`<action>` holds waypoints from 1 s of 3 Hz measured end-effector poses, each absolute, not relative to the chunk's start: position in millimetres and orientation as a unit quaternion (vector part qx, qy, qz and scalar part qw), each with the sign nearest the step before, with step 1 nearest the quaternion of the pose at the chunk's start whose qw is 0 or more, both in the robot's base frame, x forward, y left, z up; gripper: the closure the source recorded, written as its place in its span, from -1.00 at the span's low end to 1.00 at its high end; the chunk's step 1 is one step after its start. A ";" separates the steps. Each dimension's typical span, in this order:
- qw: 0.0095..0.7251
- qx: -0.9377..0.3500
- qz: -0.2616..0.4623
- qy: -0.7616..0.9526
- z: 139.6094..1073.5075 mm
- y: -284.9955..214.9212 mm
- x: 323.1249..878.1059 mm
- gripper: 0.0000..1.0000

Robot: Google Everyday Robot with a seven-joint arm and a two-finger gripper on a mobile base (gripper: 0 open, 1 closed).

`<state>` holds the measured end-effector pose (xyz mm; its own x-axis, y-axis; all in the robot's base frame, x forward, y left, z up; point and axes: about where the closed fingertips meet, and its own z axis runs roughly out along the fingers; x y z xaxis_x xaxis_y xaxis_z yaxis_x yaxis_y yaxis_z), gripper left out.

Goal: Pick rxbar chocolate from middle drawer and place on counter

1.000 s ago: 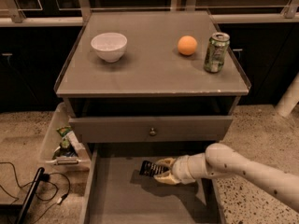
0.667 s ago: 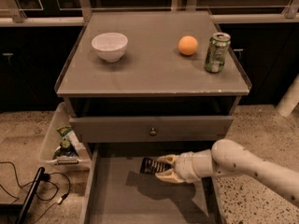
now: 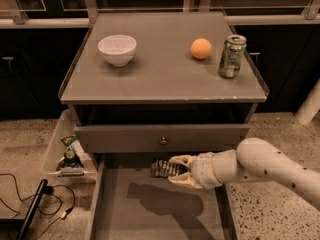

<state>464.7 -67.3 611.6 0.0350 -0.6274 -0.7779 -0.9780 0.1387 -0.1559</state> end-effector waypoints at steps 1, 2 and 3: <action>0.398 -0.640 0.222 0.618 669.3 -58.4 457.5 1.00; 0.422 -0.670 0.201 0.577 753.9 -55.9 451.6 1.00; 0.443 -0.690 0.189 0.540 831.4 -61.8 446.9 1.00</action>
Offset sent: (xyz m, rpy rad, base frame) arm -0.0194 0.0084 0.2558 -0.0016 -0.3187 0.1986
